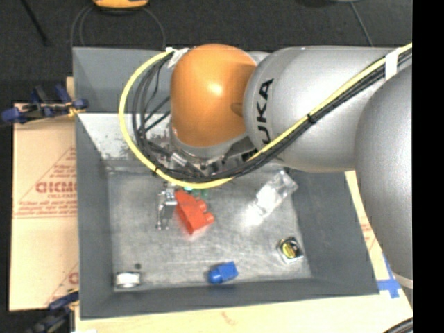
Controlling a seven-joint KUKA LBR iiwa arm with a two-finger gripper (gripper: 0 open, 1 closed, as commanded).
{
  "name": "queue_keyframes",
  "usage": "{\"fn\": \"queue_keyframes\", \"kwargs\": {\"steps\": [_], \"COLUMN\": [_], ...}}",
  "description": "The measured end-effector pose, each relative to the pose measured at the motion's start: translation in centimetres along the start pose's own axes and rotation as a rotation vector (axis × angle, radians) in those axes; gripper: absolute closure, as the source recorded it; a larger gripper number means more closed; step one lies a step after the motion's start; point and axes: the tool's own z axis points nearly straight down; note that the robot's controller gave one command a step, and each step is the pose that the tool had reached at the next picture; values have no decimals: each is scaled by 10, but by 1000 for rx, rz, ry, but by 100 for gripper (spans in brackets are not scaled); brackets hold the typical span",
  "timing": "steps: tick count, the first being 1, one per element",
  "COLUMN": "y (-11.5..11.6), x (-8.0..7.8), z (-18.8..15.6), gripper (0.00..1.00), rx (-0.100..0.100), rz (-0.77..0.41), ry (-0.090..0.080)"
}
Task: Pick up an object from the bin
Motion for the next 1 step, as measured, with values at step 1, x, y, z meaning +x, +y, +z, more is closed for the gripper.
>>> {"fn": "queue_keyframes", "kwargs": {"steps": [1], "y": [-65], "x": [-21], "z": [83], "gripper": [0], "rx": [5], "rz": [-108], "ry": [-1]}}
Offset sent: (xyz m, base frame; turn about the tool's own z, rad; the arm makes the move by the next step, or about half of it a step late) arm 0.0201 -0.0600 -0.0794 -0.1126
